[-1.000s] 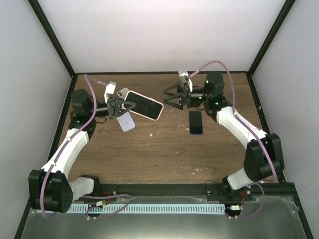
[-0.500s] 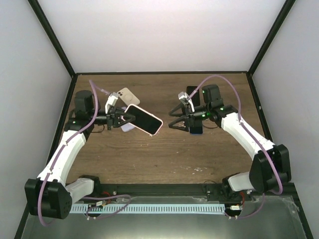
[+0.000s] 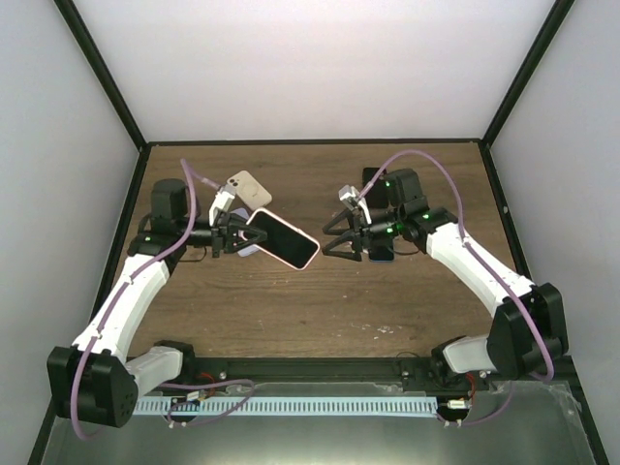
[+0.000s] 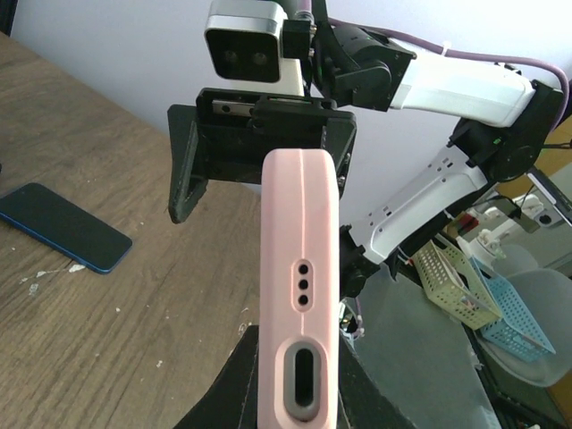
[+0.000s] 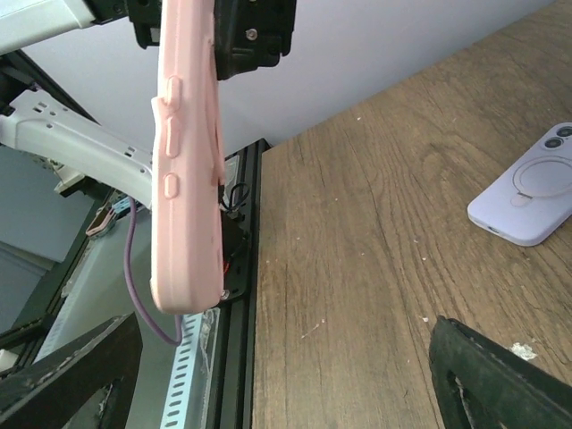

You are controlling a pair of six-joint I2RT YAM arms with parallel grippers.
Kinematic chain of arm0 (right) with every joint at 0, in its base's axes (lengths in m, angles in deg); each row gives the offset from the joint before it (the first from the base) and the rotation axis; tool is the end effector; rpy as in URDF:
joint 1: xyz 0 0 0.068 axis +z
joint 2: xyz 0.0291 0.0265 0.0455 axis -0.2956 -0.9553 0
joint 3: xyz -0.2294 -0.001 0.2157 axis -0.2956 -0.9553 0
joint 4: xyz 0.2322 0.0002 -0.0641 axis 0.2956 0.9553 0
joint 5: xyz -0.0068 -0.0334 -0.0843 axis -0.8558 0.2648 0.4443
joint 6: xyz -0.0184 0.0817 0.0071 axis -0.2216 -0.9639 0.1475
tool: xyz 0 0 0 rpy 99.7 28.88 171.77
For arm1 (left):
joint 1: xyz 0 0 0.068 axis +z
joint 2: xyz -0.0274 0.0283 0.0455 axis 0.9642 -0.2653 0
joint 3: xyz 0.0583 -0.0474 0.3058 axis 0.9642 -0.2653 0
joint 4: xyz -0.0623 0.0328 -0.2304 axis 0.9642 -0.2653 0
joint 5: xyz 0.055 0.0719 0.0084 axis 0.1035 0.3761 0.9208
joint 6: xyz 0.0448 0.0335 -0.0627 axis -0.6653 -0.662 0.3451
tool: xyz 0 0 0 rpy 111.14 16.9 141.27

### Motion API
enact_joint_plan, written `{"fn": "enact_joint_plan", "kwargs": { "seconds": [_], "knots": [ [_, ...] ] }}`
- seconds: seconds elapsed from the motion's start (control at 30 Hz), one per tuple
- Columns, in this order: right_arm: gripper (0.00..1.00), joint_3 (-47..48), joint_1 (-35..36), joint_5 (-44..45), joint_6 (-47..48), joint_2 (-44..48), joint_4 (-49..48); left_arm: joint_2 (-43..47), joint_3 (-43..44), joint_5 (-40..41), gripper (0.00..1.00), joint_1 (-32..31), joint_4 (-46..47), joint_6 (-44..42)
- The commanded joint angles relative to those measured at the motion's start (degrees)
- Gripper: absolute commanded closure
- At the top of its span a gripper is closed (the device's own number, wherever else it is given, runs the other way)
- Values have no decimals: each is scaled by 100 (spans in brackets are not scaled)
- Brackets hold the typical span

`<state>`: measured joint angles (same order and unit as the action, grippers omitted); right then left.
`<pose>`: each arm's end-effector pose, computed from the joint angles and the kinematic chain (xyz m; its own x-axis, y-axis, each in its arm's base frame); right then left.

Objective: Take the phone out of the phone case
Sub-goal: Remove the phone case from the phone.

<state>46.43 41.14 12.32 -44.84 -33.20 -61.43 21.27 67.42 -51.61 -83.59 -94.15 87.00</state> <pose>0.2109 0.1685 0.3346 -0.4461 -0.2763 -0.8513 -0.8864 0.0051 0.4629 0.1750 -0.1009 0.3556 -0.5287 0.0708 -0.8458 0.8488 0.0522 -0.5262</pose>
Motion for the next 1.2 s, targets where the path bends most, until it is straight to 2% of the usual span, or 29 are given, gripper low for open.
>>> {"fn": "enact_joint_plan", "kwargs": {
  "seconds": [0.0,0.4,1.17],
  "knots": [
    [14,124,36,138,-122,-23,-100,60,132,-156,100,-76,-38,-307],
    [17,144,43,141,-129,-62,-121,-20,248,-85,100,-187,-326,-540],
    [21,95,106,-15,124,-54,12,-168,254,173,100,-238,-176,-360]
  ]
}}
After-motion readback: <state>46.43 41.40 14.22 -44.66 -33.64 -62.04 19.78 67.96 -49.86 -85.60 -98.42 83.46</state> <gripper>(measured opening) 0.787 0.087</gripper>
